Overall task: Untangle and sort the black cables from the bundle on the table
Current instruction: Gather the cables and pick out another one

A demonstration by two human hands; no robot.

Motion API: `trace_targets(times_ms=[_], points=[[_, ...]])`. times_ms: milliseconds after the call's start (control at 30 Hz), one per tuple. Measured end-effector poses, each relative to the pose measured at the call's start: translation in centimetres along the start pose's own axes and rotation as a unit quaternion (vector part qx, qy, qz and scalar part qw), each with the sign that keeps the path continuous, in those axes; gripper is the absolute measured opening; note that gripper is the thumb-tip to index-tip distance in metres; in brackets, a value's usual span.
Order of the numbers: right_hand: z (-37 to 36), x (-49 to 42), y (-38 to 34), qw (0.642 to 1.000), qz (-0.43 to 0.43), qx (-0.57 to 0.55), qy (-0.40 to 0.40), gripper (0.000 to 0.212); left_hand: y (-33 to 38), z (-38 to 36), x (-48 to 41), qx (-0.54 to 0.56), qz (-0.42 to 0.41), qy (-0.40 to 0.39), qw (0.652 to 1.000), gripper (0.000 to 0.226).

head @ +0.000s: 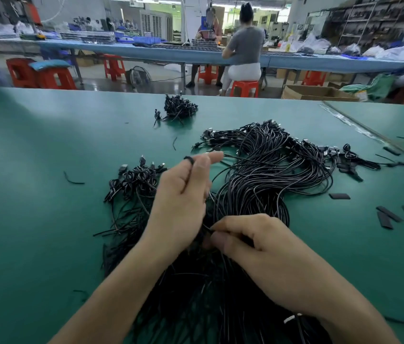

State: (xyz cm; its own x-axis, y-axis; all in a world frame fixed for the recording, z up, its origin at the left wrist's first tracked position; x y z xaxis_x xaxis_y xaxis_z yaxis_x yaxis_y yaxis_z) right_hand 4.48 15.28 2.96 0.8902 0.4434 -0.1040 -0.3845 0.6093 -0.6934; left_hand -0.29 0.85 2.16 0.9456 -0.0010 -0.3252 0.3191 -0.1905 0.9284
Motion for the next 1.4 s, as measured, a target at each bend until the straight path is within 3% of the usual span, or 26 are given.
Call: trace_targets(times_ms=[100, 200, 300, 367, 467, 600, 733, 867, 967, 1033, 1100, 1167, 1267, 1400], points=[[0.1, 0.0, -0.2, 1.000, 0.026, 0.007, 0.010, 0.023, -0.3, -0.4, 0.3, -0.082, -0.017, -0.040, 0.996, 0.031], [0.7, 0.1, 0.0, 0.995, 0.032, -0.016, 0.096, 0.026, 0.2, -0.3, 0.7, -0.133, -0.009, -0.109, 0.985, 0.034], [1.8, 0.1, 0.3, 0.973, 0.024, -0.057, 0.221, 0.016, 0.7, -0.7, 1.2, -0.134, 0.071, -0.171, 0.974, 0.048], [2.1, 0.2, 0.3, 0.965, 0.024, -0.088, 0.248, 0.013, 0.8, -1.0, 1.5, -0.135, 0.128, -0.200, 0.962, 0.057], [2.1, 0.1, 0.4, 0.955, 0.040, -0.157, 0.248, 0.013, 1.1, -1.0, 1.8, -0.032, 0.220, -0.253, 0.942, 0.064], [1.6, -0.3, 0.9, 0.948, -0.011, -0.193, 0.251, 0.024, 2.2, -0.5, 1.6, 0.134, 0.303, -0.299, 0.895, 0.057], [1.1, -0.5, 1.0, 0.969, -0.047, -0.122, 0.209, 0.030, 2.8, -0.4, 1.1, 0.302, 0.266, -0.260, 0.878, 0.047], [0.6, -0.2, 0.3, 0.991, -0.024, -0.039, 0.127, 0.027, 2.1, -0.5, 0.6, 0.374, 0.185, -0.159, 0.895, 0.045], [0.8, 0.2, -0.3, 0.995, -0.008, 0.030, 0.093, 0.026, 1.1, -0.2, 0.1, 0.310, 0.107, -0.090, 0.940, 0.045], [0.9, 0.5, -0.6, 0.996, -0.001, 0.033, 0.087, 0.025, 0.3, 0.0, 0.1, 0.138, 0.037, -0.029, 0.989, 0.039], [1.2, 0.5, -0.7, 0.990, 0.015, 0.051, 0.132, 0.027, 0.3, -0.2, 0.6, -0.037, -0.004, -0.048, 0.998, 0.029], [1.7, 0.5, -0.6, 0.982, 0.018, 0.039, 0.184, 0.024, 0.6, -0.5, 1.1, -0.105, 0.047, -0.135, 0.984, 0.040], [2.0, 0.4, -0.4, 0.975, 0.027, -0.060, 0.212, 0.019, 1.5, -0.6, 1.5, -0.009, 0.190, -0.235, 0.953, 0.056], [1.5, 0.3, 0.0, 0.957, 0.021, -0.084, 0.278, 0.031, 1.9, 0.3, 1.5, -0.011, 0.263, -0.270, 0.926, 0.059]])
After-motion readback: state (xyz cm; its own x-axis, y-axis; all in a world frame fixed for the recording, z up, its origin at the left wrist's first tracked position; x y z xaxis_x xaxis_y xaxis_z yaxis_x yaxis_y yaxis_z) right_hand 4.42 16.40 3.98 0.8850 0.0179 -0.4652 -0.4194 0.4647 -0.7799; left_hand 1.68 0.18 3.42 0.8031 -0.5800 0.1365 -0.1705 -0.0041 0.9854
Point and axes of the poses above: each hand's wrist, its own x-axis away from the middle knuckle, its own z-axis out of the back of the hand, y = z × x, the point moved 1 cm from there along -x, towards the middle knuckle, and after that the axes turned 8 degrees about x, right-handed, at the moved point
